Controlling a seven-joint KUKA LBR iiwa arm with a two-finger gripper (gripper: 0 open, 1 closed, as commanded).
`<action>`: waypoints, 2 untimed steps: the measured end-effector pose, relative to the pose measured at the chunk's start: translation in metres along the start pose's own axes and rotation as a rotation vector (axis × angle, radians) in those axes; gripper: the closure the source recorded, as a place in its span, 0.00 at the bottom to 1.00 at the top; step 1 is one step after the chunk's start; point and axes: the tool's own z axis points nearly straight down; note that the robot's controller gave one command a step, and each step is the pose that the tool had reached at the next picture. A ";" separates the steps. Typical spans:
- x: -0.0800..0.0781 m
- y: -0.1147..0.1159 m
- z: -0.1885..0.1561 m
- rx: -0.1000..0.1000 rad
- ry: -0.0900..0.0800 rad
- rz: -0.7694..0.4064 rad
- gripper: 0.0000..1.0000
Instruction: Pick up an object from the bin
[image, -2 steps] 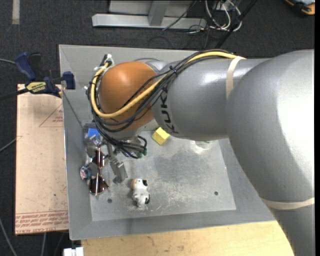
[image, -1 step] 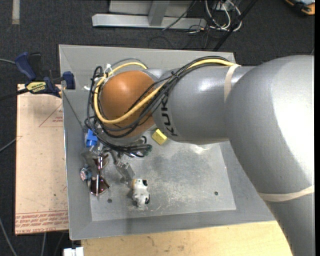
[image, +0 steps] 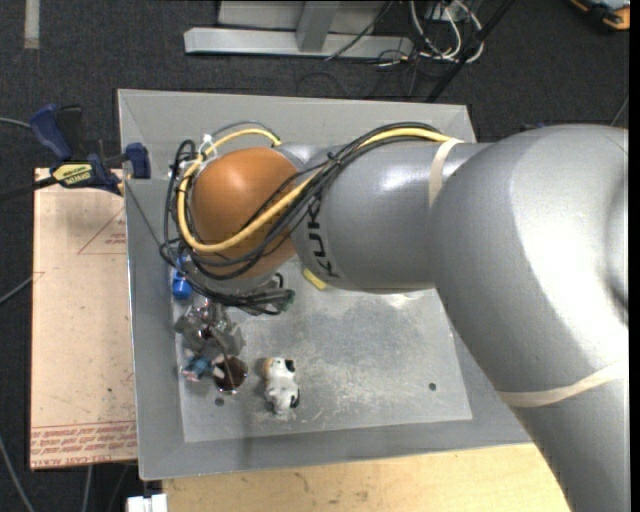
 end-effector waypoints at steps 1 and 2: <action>0.000 0.000 0.000 0.000 0.000 0.000 1.00; 0.000 0.000 -0.003 -0.001 0.000 0.001 1.00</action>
Offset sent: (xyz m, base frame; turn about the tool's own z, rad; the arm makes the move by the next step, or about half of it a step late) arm 0.0000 -0.0001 0.0298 0.0000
